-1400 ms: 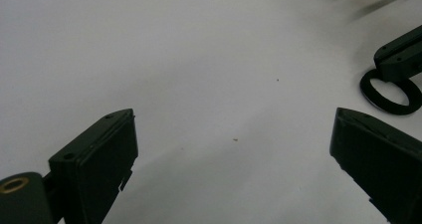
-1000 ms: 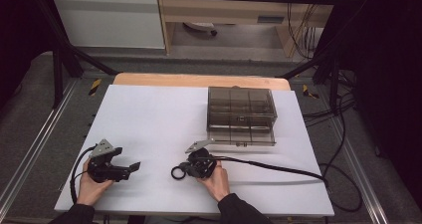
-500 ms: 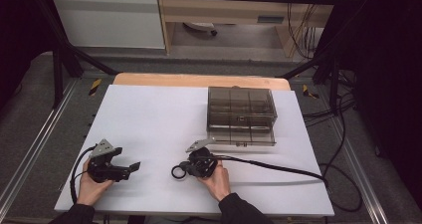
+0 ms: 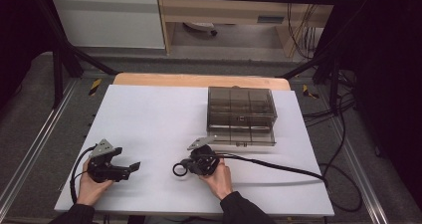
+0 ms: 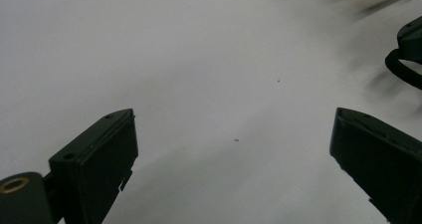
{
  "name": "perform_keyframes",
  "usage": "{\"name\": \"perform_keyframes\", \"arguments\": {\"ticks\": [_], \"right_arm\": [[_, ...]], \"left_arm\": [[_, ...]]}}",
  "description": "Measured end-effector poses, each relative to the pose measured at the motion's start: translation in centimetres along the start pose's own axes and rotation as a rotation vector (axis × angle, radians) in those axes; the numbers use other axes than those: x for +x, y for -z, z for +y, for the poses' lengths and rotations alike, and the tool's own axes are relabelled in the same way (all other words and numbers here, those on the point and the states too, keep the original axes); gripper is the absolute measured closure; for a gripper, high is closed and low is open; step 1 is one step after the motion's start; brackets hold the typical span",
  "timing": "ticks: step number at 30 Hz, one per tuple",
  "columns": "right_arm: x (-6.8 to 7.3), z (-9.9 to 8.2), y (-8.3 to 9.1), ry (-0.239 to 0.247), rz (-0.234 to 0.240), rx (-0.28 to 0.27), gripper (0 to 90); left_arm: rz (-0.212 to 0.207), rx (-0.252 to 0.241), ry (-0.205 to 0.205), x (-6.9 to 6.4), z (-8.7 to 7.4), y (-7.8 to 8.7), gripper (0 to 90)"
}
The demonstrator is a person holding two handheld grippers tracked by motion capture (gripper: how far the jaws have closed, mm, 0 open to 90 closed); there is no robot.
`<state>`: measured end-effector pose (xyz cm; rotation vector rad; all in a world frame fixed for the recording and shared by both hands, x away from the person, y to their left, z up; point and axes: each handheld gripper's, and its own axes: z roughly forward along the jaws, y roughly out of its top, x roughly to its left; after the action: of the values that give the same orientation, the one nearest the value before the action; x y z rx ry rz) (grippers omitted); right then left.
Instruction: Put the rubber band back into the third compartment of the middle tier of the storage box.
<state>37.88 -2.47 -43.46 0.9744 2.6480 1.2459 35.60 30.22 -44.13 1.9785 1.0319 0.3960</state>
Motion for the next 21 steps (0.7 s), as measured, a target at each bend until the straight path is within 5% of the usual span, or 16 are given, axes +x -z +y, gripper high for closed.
{"name": "perform_keyframes", "arguments": {"ticks": [21], "right_arm": [[-0.2, 1.1, 2.2, 0.031, -0.03, -0.015, 87.7]], "left_arm": [[0.0, 0.002, -0.002, 0.0, 0.0, 0.0, 4.5]]}}
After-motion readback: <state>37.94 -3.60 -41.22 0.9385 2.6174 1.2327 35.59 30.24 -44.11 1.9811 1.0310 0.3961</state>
